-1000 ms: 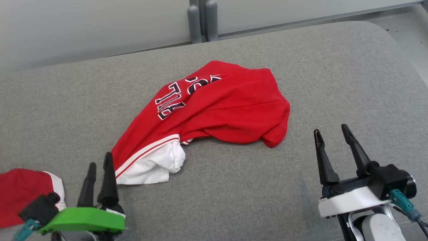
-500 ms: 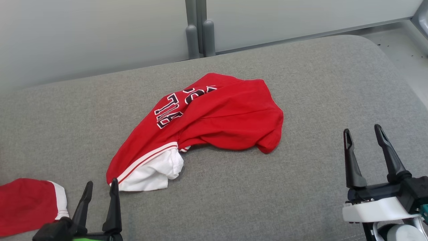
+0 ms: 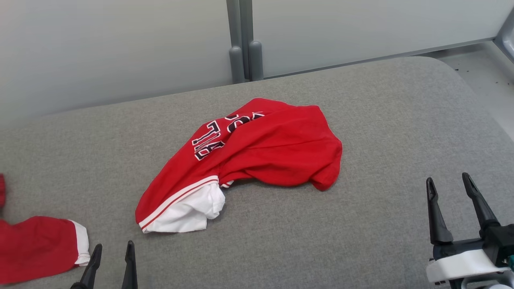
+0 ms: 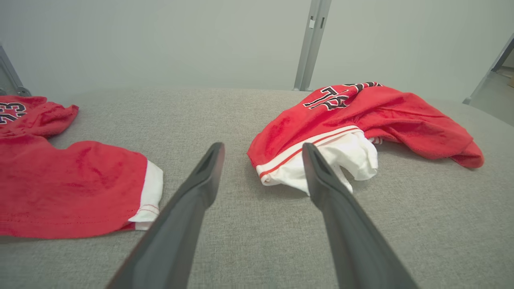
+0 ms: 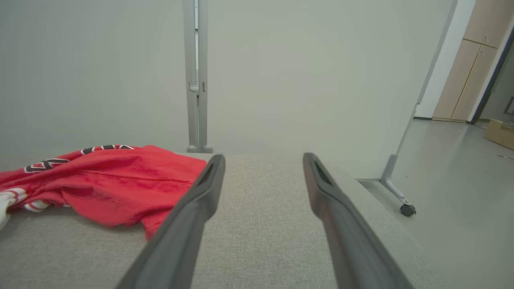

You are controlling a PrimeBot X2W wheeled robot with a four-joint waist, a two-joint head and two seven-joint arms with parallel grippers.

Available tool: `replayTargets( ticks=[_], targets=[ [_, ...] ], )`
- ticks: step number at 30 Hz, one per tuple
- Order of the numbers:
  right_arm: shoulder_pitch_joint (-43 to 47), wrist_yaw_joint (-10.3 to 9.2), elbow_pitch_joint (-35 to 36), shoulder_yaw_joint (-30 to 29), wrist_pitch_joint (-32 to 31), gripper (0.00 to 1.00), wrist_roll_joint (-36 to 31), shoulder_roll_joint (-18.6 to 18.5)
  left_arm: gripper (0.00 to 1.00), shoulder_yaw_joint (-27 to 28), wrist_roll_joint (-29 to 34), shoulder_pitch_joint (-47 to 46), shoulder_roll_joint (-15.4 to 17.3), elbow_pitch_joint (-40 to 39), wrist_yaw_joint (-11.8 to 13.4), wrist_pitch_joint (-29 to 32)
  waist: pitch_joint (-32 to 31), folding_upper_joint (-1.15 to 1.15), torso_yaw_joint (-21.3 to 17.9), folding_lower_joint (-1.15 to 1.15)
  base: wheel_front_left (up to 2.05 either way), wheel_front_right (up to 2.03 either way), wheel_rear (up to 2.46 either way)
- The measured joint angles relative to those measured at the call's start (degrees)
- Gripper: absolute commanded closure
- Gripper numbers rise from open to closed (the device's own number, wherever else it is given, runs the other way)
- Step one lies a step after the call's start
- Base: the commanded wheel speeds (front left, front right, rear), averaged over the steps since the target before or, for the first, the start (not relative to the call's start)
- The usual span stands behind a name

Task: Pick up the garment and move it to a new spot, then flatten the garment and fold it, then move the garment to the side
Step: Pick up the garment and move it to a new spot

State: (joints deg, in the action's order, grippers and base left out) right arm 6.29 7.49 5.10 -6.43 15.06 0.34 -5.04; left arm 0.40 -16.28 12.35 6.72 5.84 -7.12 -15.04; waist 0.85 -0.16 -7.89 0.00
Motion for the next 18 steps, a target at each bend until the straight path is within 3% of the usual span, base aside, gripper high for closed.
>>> replayTargets(
  ticks=[8,18],
  targets=[
    [0.13,0.00,-5.87,1.24,0.00,0.00,0.29,-1.25,0.00,3.24,2.14,-0.09,0.63,1.45,-0.20,0.00,-1.03,0.00,2.33,0.00,0.00,0.00,0.00],
    [-0.84,0.00,-7.12,5.28,0.00,0.00,2.97,-1.52,0.00,3.54,2.05,-0.12,-0.03,1.42,-0.26,0.00,-1.51,0.00,5.26,0.00,0.00,0.00,0.00]
  ],
)
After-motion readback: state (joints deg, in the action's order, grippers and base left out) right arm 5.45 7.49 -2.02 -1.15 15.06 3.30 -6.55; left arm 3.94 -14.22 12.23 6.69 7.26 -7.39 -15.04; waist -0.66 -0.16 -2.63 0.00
